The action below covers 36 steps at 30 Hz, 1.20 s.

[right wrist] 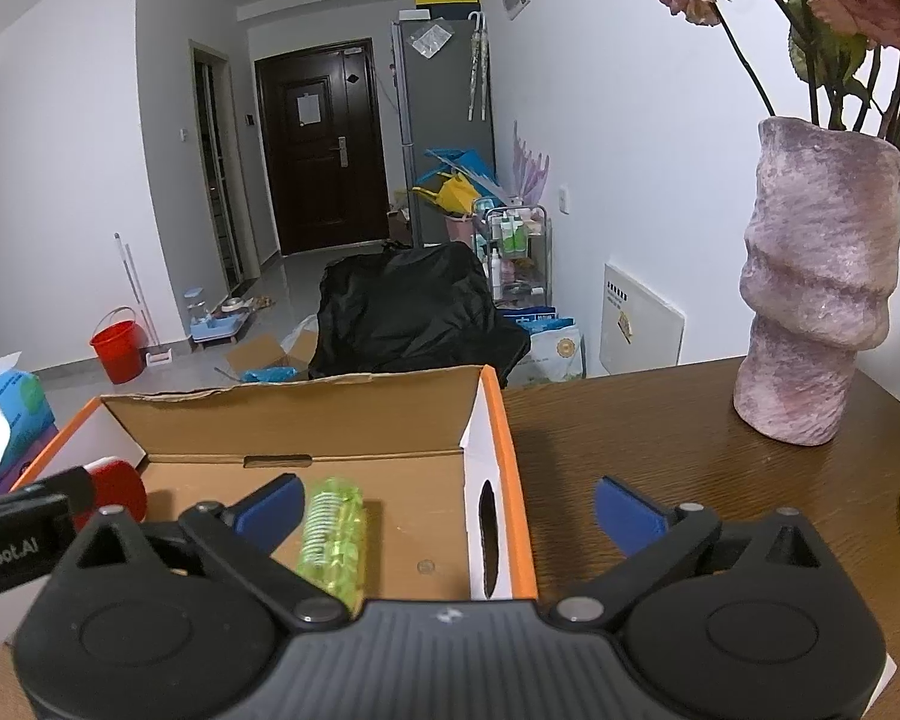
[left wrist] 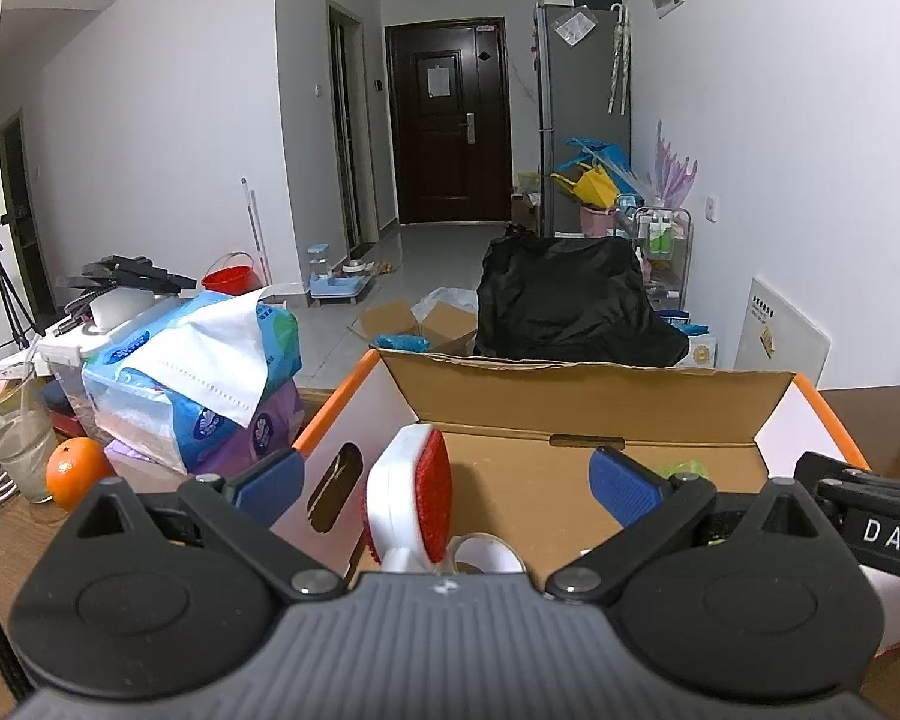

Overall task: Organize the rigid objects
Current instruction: 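Lift both tools out of the box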

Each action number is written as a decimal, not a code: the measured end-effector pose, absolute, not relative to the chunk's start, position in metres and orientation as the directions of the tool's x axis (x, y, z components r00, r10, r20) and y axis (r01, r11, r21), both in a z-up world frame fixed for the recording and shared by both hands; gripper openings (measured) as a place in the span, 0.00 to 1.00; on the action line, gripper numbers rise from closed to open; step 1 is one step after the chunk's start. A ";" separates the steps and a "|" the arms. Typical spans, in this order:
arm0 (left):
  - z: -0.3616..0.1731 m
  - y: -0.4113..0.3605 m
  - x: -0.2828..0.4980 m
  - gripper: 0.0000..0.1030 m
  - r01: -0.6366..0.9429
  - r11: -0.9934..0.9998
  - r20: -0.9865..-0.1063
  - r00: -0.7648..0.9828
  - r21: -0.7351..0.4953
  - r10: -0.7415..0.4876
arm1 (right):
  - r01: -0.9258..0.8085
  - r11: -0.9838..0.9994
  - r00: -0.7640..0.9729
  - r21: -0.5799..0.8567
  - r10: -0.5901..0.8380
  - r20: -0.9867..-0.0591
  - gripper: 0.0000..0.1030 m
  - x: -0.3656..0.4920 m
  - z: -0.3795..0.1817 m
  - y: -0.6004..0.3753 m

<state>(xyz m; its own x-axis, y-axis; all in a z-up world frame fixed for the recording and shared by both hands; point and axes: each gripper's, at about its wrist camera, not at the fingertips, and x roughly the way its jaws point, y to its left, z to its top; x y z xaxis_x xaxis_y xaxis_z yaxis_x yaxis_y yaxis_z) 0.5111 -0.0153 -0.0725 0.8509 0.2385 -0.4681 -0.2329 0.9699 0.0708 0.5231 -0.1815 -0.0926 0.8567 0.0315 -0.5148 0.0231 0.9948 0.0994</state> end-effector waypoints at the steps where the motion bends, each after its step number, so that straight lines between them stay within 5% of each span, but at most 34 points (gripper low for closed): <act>1: -0.072 -0.015 0.510 1.00 -0.231 0.970 -0.467 0.852 0.071 0.237 | 0.022 0.995 0.857 0.096 0.031 -0.514 1.00 0.522 -0.093 -0.182; 36: -0.066 -0.010 0.434 1.00 -0.163 0.982 -0.440 0.878 0.097 0.189 | -0.088 0.996 0.897 0.021 0.088 -0.434 1.00 0.425 -0.069 -0.188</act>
